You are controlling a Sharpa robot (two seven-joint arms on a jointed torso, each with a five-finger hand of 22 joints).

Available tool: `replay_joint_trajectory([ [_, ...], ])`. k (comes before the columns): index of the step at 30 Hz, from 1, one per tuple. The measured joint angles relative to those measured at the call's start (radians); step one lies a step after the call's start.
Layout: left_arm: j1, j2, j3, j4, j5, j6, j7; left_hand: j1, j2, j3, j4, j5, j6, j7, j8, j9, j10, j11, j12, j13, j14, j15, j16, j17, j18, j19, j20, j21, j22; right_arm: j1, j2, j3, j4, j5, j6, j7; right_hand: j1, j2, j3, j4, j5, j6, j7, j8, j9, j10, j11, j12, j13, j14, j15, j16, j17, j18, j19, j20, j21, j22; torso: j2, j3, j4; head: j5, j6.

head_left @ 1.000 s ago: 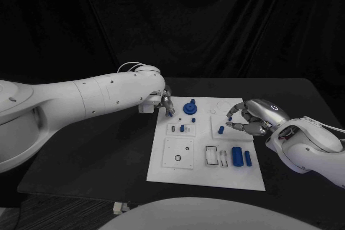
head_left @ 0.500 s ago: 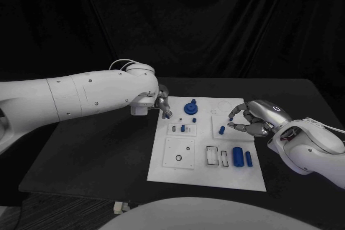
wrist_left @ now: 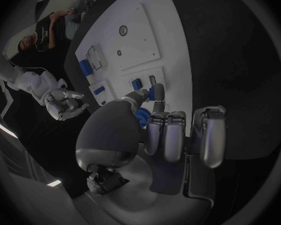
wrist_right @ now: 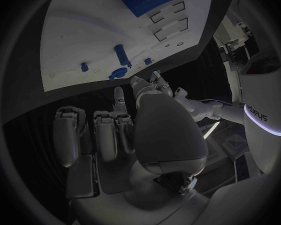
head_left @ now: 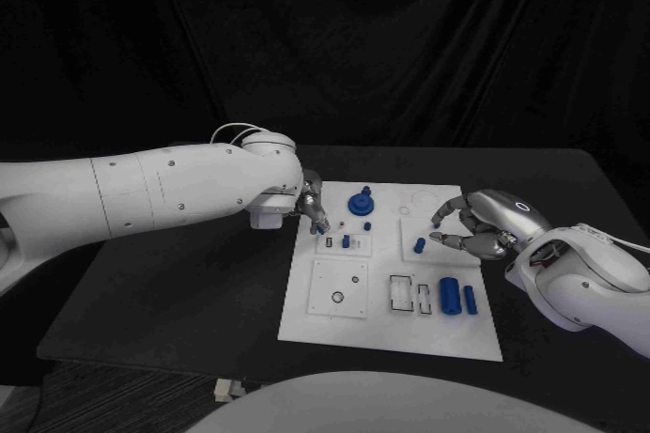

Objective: Assemble the parts on the task board

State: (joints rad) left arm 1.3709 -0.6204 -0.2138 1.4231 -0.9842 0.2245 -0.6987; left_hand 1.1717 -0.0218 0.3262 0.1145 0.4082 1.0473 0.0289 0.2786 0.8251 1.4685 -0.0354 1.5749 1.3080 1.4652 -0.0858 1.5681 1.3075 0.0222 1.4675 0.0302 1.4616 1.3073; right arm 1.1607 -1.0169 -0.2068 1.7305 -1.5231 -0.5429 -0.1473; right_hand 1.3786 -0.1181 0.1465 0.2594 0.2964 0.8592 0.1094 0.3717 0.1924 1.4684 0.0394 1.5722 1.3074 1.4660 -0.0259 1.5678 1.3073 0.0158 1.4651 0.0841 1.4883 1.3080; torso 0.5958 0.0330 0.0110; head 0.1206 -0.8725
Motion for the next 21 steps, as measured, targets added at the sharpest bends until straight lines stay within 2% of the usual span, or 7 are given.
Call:
replay_joint_trajectory([
  [12,-0.033,0.019,0.0,-0.028,0.0,-0.03,-0.002,0.0,0.0,0.0,0.0,0.0,0.0,0.0,0.0,0.0,0.0,0.0,0.0,0.0,0.0,0.0,0.0,0.0,0.0,0.0,0.0,-0.004,0.0,-0.002,0.0,0.0,0.0,0.001,0.0,0.0,0.0,0.0,0.0,0.0,0.0,0.0,0.0,0.0,0.0,0.0,0.0,0.0,0.0,0.0,0.0,0.0,0.0,0.0,0.0,0.0,0.0,0.0,0.0,-0.0001,0.0,0.009,0.0],
  [21,-0.04,0.026,0.0,-0.039,0.0,-0.039,-0.001,-0.001,-0.001,0.003,0.003,-0.003,0.0,0.0,0.0,0.0,0.0,0.0,0.0,0.0,0.0,0.0,0.0,0.0,0.0,0.0,0.0,-0.004,0.0,-0.003,0.001,0.0,0.0,0.002,0.0,0.0,0.0,0.0,0.0,0.0,0.0,0.0,0.0,0.0,0.0,0.0,0.0,0.0,0.0,0.0,0.0,0.0,0.0,0.0,0.0,0.0,0.0,0.0,0.0,-0.0001,0.0,0.006,0.0],
])
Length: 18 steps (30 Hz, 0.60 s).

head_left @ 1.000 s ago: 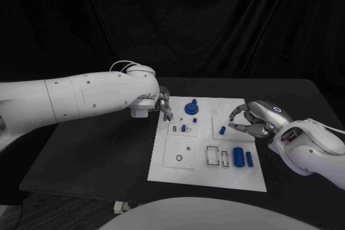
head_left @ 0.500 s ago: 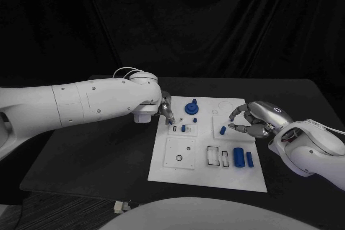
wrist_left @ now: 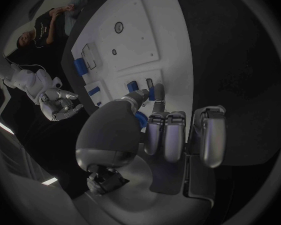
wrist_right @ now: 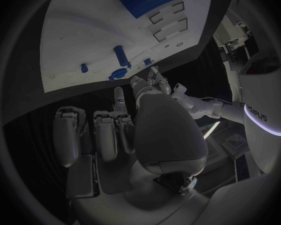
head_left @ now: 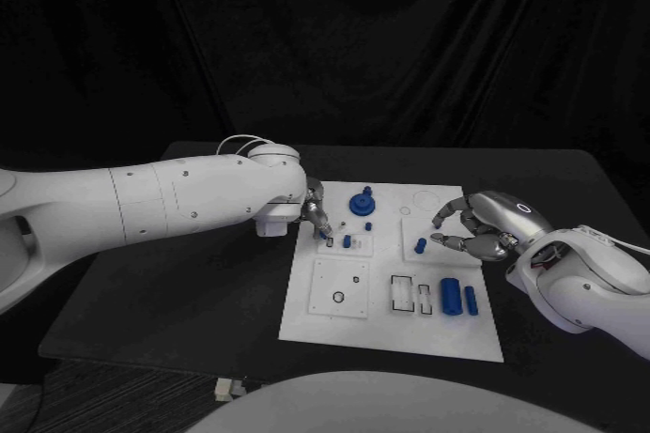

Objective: Assemble the parts on the task board

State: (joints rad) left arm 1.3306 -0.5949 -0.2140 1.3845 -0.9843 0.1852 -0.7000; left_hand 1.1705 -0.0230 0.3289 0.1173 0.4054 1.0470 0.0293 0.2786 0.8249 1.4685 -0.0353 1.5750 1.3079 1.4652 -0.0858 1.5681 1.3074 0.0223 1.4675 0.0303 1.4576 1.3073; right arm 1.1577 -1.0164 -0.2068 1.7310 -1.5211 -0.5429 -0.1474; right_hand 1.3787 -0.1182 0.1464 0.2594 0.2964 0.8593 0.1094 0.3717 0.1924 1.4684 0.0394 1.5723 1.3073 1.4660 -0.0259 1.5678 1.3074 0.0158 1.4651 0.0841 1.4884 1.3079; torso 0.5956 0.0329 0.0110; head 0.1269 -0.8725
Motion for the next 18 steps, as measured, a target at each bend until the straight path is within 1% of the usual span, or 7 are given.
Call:
replay_joint_trajectory([
  [18,-0.005,0.014,0.0,-0.005,0.0,0.003,0.002,-0.003,-0.003,0.0,0.0,-0.001,-0.002,0.002,0.0,0.0,0.0,0.0,0.0,0.0,0.0,0.0,0.0,0.0,0.0,0.0,0.0,-0.007,0.0,-0.002,0.002,0.0,-0.001,0.001,0.0,0.0,0.0,0.0,0.0,0.0,0.0,0.0,0.0,0.0,0.0,0.0,0.0,0.0,0.0,0.0,0.0,0.0,0.0,0.0,0.0,0.0,0.0,0.0,0.0,0.0,-0.0002,0.0,0.0],
])
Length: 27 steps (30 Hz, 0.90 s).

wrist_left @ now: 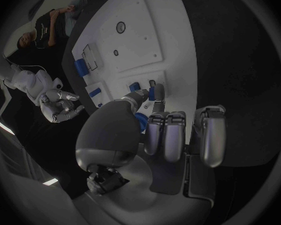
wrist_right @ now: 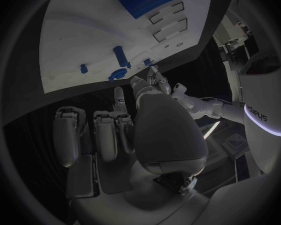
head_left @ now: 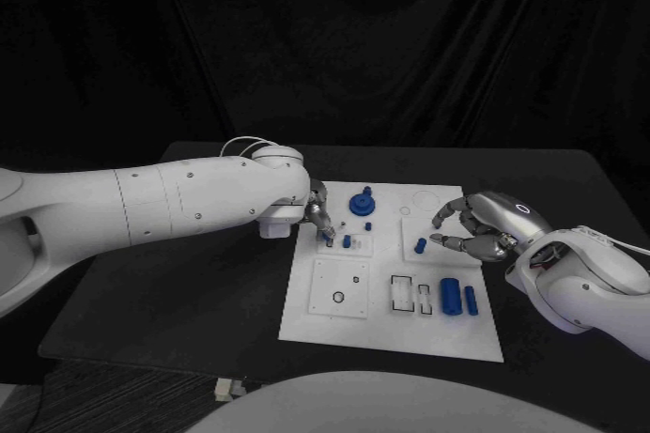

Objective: Assemble the parts on the task board

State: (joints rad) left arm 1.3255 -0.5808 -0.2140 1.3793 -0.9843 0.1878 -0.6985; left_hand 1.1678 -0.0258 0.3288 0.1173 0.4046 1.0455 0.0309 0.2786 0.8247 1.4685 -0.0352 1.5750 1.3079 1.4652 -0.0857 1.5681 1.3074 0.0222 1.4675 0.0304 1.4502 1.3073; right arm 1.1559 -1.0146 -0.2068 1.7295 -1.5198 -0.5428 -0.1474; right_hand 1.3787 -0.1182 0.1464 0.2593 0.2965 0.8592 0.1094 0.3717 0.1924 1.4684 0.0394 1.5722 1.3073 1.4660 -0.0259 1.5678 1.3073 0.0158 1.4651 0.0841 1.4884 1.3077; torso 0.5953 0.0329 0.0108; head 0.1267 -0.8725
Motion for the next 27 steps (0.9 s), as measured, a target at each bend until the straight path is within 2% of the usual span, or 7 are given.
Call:
replay_joint_trajectory([
  [13,-0.003,0.008,0.0,-0.007,0.0,0.015,0.0,0.0,0.0,0.0,0.0,-0.005,0.0,0.0,-0.004,0.0,0.0,0.0,0.0,0.0,0.0,0.0,0.0,0.0,0.0,0.0,0.0,-0.004,0.0,0.0,0.001,0.0,-0.001,0.001,0.001,0.0,0.0,0.0,0.0,0.0,0.0,0.0,0.0,0.0,0.0,-0.004,-0.004,0.0,0.0,0.0,0.0,0.0,0.0,0.0,0.0,0.0,0.0,0.0,0.0,0.0,0.0,0.012,0.0],
  [20,-0.004,0.008,0.0,-0.014,0.0,0.025,-0.002,0.0,0.0,0.0,0.0,-0.006,0.0,0.0,-0.004,0.0,0.0,0.0,0.0,0.0,0.0,0.0,0.0,0.0,0.0,0.0,0.0,-0.004,0.0,-0.001,-0.001,0.0,-0.001,0.001,0.002,0.0,0.0,0.0,0.0,0.0,0.0,0.0,0.0,0.0,0.0,-0.004,-0.004,0.0,0.0,0.0,0.0,0.0,0.0,0.0,0.0,0.0,0.0,0.0,0.0,0.0,0.0,0.013,0.0],
  [27,-0.005,0.013,0.0,-0.014,0.0,0.033,-0.002,-0.005,0.005,0.003,0.003,-0.025,0.001,0.002,-0.008,0.0,0.0,0.0,0.0,0.0,0.0,0.0,0.0,0.0,0.0,0.0,0.0,-0.004,0.0,-0.001,0.0,0.0,-0.001,0.002,0.003,-0.001,0.0,0.0,0.0,0.0,0.0,0.0,0.0,0.0,0.0,-0.004,-0.004,0.0,0.0,0.0,0.0,0.0,0.0,0.0,0.0,0.0,-0.004,0.0,0.0,-0.0001,0.0,0.015,0.0],
])
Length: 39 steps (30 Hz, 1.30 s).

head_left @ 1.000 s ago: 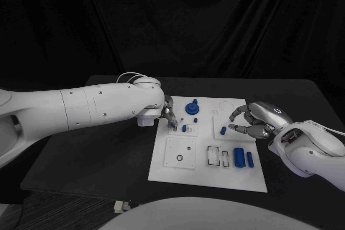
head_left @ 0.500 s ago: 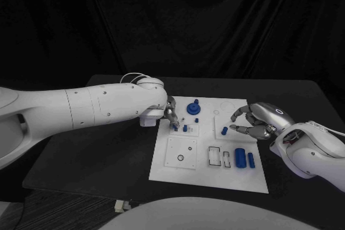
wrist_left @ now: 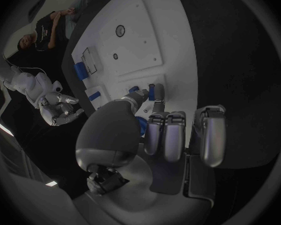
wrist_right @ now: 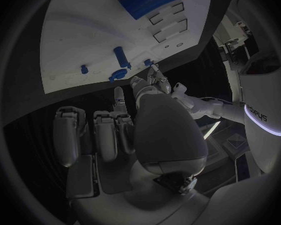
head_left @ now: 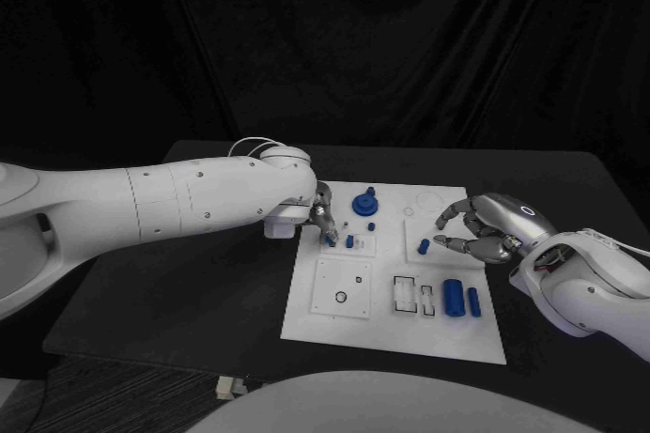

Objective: Assemble the parts on the task board

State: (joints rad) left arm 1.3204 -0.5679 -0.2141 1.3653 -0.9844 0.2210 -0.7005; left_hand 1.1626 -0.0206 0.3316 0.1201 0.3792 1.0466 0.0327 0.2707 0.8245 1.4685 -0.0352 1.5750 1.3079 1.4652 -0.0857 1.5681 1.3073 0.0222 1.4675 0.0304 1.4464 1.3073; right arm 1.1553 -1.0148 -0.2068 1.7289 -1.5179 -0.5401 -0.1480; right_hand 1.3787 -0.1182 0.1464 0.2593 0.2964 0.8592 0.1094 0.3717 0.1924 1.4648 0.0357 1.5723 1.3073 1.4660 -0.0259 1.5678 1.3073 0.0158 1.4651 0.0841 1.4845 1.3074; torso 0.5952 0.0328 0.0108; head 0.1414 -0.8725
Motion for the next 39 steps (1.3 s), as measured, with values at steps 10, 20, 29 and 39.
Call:
replay_joint_trajectory([
  [10,-0.003,0.001,0.001,-0.004,0.0,0.005,0.001,-0.004,0.004,0.0,0.0,-0.024,-0.007,0.0,-0.006,-0.001,0.0,0.0,0.0,0.0,0.0,0.0,0.0,0.0,0.0,0.0,0.0,-0.001,0.0,0.0,0.0,0.0,0.0,0.001,0.002,-0.001,0.0,0.0,0.0,0.0,0.0,0.0,0.0,0.0,0.0,0.0,0.0,0.0,0.0,0.0,0.0,0.0,0.0,0.0,0.0,0.0,0.0,0.0,0.0,0.0,0.0,-0.003,0.0],
  [20,-0.01,0.005,0.0,-0.013,0.0,0.005,0.003,-0.04,0.008,-0.014,0.02,-0.142,-0.018,0.007,-0.034,-0.021,0.0,0.0,0.0,0.0,0.0,0.0,0.0,0.0,0.0,0.0,0.0,-0.004,0.0,0.0,0.001,0.0,0.0,0.001,0.004,-0.003,0.0,0.0,0.0,0.0,0.0,0.0,0.0,0.0,0.0,0.0,0.0,0.0,0.001,0.0,0.0,0.0,0.0,0.0,0.0,0.0,0.0,0.0,0.0,0.0002,0.0,-0.003,0.0],
  [29,-0.014,0.006,0.0,-0.018,0.0,0.006,0.006,-0.085,0.004,-0.065,0.071,-0.268,-0.01,0.014,-0.056,-0.039,-0.001,0.006,0.0,0.0,0.0,0.007,0.0,0.0,0.0,0.0,0.0,-0.008,0.0,0.0,0.0,0.0,0.0,0.002,0.006,-0.005,0.001,0.001,0.0,0.0,0.003,0.0,0.0,0.0,0.0,0.0,0.0,0.0,0.001,0.0,0.0,0.0,0.0,0.0,0.0,0.0,0.0,0.001,0.0,0.0002,0.0,-0.004,0.0],
  [39,-0.017,0.006,0.0,-0.024,0.0,0.012,0.007,-0.105,0.005,-0.101,0.098,-0.311,-0.007,0.018,-0.068,-0.047,-0.004,0.01,0.0,0.0,0.0,0.007,0.0,0.0,0.0,-0.003,0.004,-0.012,0.0,0.0,0.001,0.0,0.0,0.002,0.008,-0.007,0.004,0.004,0.002,-0.002,0.008,0.0,0.0,0.0,0.0,0.0,0.0,0.0,0.001,0.0,0.0,0.0,0.0,0.0,0.004,-0.004,-0.002,0.001,0.0,0.0002,0.0001,-0.004,0.0],
])
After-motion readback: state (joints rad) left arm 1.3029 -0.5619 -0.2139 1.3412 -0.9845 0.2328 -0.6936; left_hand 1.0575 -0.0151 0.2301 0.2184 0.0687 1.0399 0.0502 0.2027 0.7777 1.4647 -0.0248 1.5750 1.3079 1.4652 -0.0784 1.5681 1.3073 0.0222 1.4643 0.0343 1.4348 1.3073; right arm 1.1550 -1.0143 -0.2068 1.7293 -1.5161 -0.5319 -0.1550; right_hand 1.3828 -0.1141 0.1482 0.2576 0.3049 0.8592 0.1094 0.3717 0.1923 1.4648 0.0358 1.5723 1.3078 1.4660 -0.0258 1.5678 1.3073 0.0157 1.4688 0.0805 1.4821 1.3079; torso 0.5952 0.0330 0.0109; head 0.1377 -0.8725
